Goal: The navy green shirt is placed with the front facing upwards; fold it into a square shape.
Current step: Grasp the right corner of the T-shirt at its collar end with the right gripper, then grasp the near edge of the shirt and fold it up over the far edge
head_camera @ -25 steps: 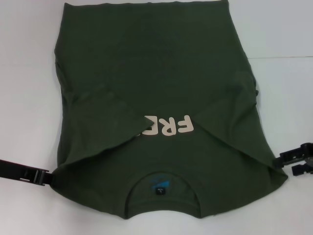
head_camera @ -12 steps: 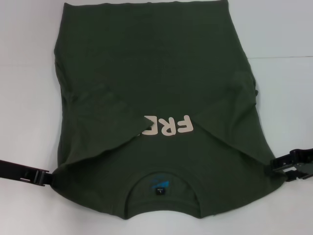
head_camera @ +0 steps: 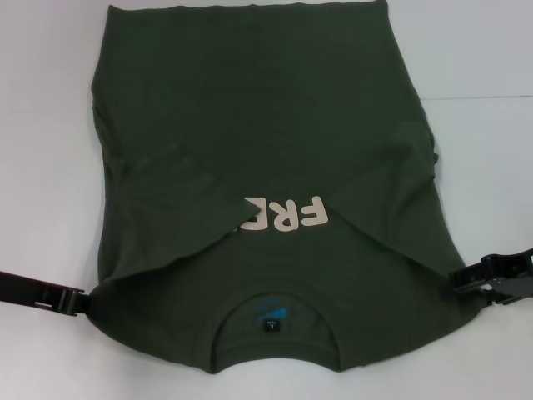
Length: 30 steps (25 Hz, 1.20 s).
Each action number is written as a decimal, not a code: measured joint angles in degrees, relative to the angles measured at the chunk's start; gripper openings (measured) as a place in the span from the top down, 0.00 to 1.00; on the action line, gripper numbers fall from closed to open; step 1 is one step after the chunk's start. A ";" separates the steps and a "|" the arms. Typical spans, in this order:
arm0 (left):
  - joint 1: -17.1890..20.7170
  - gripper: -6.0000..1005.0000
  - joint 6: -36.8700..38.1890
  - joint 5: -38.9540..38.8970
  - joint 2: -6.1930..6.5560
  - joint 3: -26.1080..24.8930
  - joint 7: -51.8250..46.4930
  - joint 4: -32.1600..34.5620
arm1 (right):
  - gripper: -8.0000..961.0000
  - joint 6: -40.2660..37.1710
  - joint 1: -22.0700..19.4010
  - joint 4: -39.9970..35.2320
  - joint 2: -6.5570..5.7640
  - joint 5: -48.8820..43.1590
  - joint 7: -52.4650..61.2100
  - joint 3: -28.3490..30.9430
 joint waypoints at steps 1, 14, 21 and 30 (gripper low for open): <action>0.00 0.97 0.00 0.00 0.00 0.00 0.00 0.00 | 0.20 0.16 0.02 0.10 0.01 -0.01 0.00 -0.01; 0.00 0.97 0.01 0.00 0.00 0.00 0.03 0.00 | 0.56 1.07 -0.17 0.11 0.24 -0.27 -1.11 -2.18; -0.19 0.97 0.00 -0.06 0.00 0.00 0.18 0.00 | 0.80 1.15 -0.03 -0.08 0.15 -0.27 -2.11 -2.18; -0.75 0.97 0.08 -0.09 0.37 0.00 -0.13 -1.40 | 0.94 0.01 0.20 -0.32 -0.97 0.09 -4.68 -1.63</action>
